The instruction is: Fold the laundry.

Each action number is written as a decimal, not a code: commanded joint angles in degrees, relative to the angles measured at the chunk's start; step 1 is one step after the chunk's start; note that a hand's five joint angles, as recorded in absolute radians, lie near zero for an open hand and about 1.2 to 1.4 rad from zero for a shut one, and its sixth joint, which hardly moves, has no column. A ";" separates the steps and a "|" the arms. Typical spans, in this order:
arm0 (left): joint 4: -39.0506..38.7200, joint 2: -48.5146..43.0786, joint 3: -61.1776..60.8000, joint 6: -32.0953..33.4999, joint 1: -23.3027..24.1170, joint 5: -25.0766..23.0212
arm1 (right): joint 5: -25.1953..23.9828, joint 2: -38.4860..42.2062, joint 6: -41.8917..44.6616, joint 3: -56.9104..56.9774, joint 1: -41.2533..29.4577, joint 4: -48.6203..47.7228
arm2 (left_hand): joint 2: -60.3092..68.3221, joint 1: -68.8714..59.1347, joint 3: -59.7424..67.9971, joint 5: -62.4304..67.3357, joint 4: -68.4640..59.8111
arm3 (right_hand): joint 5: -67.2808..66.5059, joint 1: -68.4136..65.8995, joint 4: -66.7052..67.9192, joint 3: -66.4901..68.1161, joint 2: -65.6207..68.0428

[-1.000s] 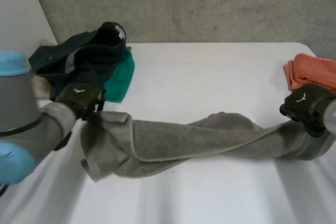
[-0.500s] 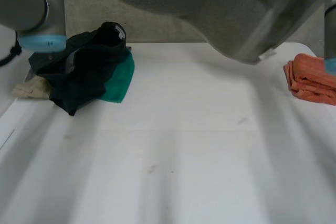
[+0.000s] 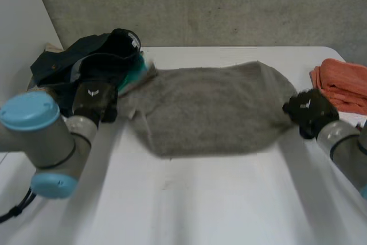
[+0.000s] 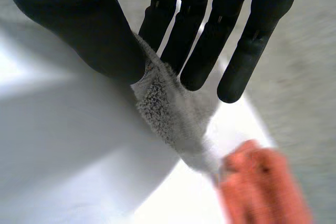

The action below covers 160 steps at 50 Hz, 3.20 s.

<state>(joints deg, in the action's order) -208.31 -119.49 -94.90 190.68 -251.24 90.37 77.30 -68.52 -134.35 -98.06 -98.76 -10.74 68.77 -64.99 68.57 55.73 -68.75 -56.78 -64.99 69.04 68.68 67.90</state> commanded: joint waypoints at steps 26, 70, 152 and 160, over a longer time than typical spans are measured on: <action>2.64 10.34 -18.57 25.44 4.10 0.59 | -3.47 -2.49 -1.35 -5.39 0.33 5.11 | -40.90 37.12 -40.69 -37.86 40.88 | -13.22 -15.01 10.96 11.32 12.10; 7.74 -5.40 -0.38 24.65 -6.63 -9.95 | -3.38 -2.32 -1.27 -7.06 0.59 5.03 | -19.75 15.97 -19.55 -16.72 19.73 | -13.22 -15.01 10.96 11.32 12.10; 15.12 -8.03 7.36 20.26 -6.19 -10.13 | -3.38 -2.85 -1.35 -8.29 0.94 5.03 | -32.50 28.72 -32.29 -29.46 32.47 | -13.22 -15.01 10.96 11.32 12.10; 15.74 -7.87 7.19 19.82 -5.92 -9.95 | -3.38 -2.85 -1.26 -8.55 1.03 5.03 | -30.30 26.51 -30.09 -27.26 30.27 | -13.22 -15.01 10.96 11.32 12.10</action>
<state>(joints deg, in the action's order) -193.15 -127.68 -87.22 210.85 -257.29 80.27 73.92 -71.37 -135.64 -106.45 -97.78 -5.71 32.45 -32.96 32.55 20.44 -32.99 -56.78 -64.98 69.04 68.68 67.90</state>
